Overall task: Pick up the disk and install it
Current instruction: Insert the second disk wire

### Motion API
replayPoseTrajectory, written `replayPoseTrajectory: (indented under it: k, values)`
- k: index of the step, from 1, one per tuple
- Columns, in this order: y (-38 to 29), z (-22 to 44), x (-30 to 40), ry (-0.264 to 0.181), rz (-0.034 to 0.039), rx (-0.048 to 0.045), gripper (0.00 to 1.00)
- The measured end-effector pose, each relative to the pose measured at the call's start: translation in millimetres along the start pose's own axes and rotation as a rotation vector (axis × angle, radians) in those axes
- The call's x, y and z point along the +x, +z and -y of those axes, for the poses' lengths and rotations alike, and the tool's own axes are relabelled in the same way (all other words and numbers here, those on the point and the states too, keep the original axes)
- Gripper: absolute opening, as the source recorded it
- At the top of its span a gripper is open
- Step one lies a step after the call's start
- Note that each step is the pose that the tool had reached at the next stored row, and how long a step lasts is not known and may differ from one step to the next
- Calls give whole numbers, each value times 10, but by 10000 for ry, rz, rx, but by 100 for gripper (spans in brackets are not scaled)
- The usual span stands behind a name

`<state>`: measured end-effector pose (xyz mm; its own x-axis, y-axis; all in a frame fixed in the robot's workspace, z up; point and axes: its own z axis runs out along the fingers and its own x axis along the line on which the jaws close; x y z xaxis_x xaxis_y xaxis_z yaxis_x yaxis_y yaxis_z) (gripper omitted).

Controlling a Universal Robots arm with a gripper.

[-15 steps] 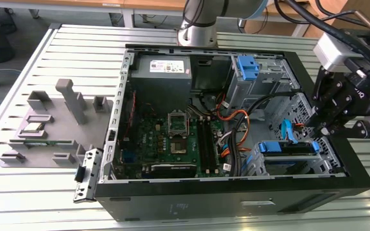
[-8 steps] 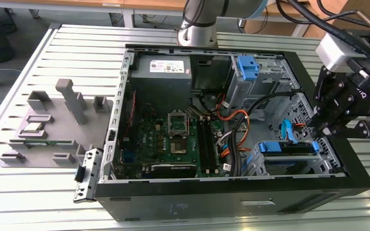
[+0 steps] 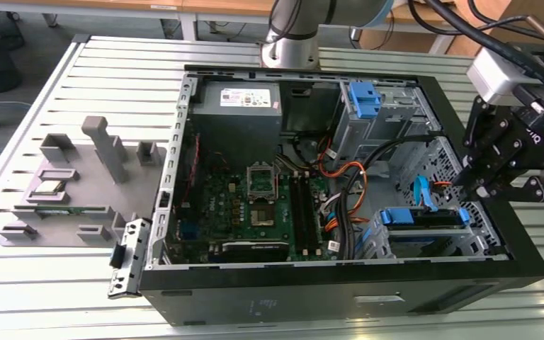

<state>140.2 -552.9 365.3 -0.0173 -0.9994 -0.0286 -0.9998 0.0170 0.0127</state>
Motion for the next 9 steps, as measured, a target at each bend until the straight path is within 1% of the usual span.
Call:
replayPoseTrajectory:
  k: [5,9]
  values:
    - [7,13,-31,1,-1,0,29]
    - [13,17,-71,1,0,0,29]
